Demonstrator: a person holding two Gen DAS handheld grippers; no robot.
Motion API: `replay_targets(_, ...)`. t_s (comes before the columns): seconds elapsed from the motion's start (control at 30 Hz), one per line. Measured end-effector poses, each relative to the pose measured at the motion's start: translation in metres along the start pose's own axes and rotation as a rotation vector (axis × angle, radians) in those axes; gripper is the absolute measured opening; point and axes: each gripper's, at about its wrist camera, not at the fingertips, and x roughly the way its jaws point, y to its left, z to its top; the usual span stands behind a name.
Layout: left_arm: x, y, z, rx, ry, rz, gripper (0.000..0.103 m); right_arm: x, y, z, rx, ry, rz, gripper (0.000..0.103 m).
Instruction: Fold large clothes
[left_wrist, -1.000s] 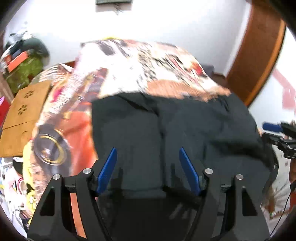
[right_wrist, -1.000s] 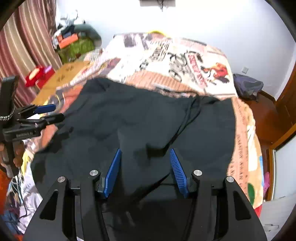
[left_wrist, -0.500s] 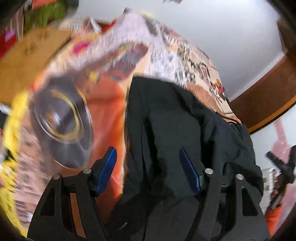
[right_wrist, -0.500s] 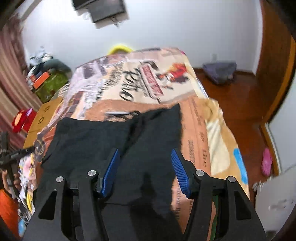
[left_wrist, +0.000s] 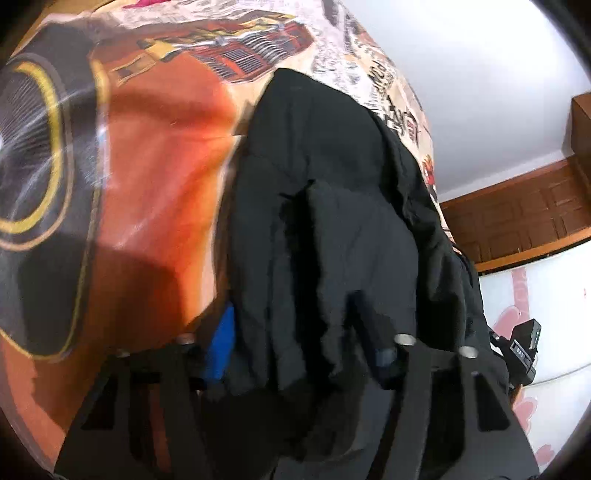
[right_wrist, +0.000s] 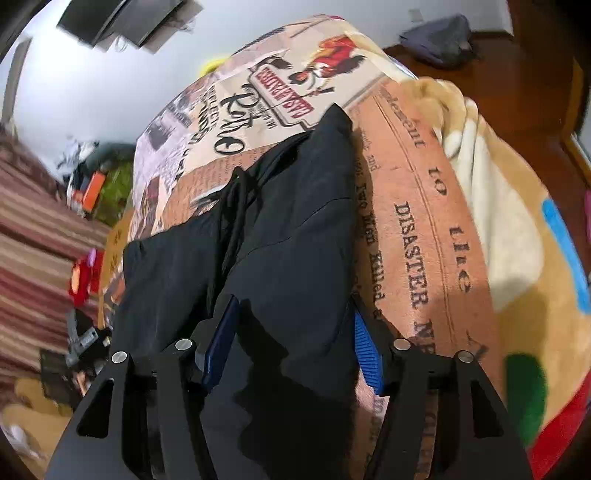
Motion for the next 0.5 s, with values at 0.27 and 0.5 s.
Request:
replay_targets(0.27, -0.028, -0.032, 0.010, 0.079, -0.076, 0.076, 0.014, -0.018, 0.022, 0.011, -0.057, -0.035, -0.003, 0.012)
replay_targets(0.5, -0.065, -0.087, 0.042, 0.242, -0.173, 0.131, 0.012, -0.018, 0.083, 0.042, -0.254, -0.096, -0.034, 0.008)
